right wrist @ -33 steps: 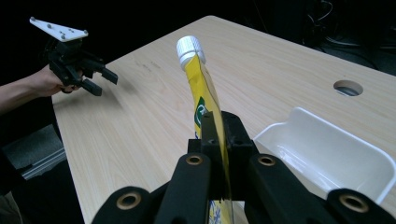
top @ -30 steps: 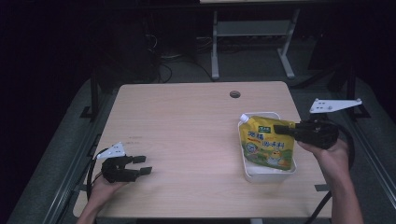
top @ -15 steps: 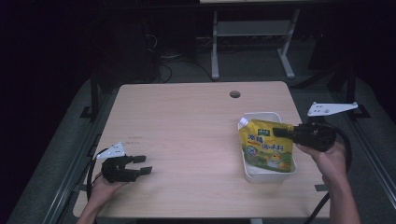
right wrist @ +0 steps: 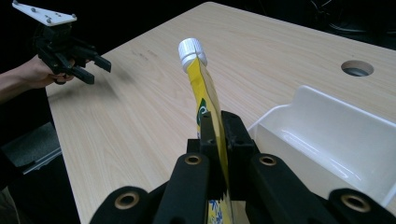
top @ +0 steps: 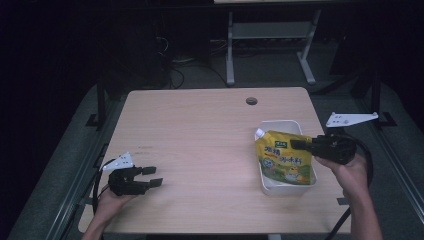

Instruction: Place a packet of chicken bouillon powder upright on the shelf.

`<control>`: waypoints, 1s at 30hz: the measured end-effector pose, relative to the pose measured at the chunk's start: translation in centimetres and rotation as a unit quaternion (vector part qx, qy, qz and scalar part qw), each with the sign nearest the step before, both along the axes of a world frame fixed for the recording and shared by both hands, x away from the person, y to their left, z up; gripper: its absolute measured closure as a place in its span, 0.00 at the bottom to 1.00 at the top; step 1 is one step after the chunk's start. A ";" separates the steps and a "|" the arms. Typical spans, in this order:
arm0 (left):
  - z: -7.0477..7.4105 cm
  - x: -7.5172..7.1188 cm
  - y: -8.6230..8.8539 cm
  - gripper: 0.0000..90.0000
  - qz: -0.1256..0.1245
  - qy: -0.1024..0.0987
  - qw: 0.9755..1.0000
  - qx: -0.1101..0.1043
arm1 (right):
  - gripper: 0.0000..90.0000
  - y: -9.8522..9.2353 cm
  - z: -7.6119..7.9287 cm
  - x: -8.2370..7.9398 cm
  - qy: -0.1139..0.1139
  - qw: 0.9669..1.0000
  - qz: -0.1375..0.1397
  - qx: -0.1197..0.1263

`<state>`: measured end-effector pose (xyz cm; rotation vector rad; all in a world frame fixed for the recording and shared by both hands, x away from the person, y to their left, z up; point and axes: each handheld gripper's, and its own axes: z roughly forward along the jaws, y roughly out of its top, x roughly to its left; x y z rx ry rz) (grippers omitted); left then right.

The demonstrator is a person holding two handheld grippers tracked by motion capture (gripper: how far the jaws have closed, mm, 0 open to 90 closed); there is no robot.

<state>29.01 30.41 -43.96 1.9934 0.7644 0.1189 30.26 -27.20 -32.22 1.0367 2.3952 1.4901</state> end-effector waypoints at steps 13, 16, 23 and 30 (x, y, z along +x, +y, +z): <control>-0.1 0.0 0.0 0.44 0.000 0.001 1.000 0.004 | 0.97 -1.3 -0.8 -0.4 0.010 1.000 -0.008 0.007; -0.1 0.0 -0.1 0.44 -0.001 0.000 1.000 0.005 | 0.97 -1.6 -1.0 -0.6 0.012 1.000 -0.011 0.007; -0.2 0.1 -0.2 0.43 -0.002 0.001 1.000 0.008 | 0.97 -3.0 -2.2 -1.0 0.021 0.999 -0.021 0.025; -0.1 0.0 -0.1 0.43 0.001 0.002 1.000 0.007 | 0.96 -3.8 -3.1 -1.6 0.023 0.998 -0.034 0.043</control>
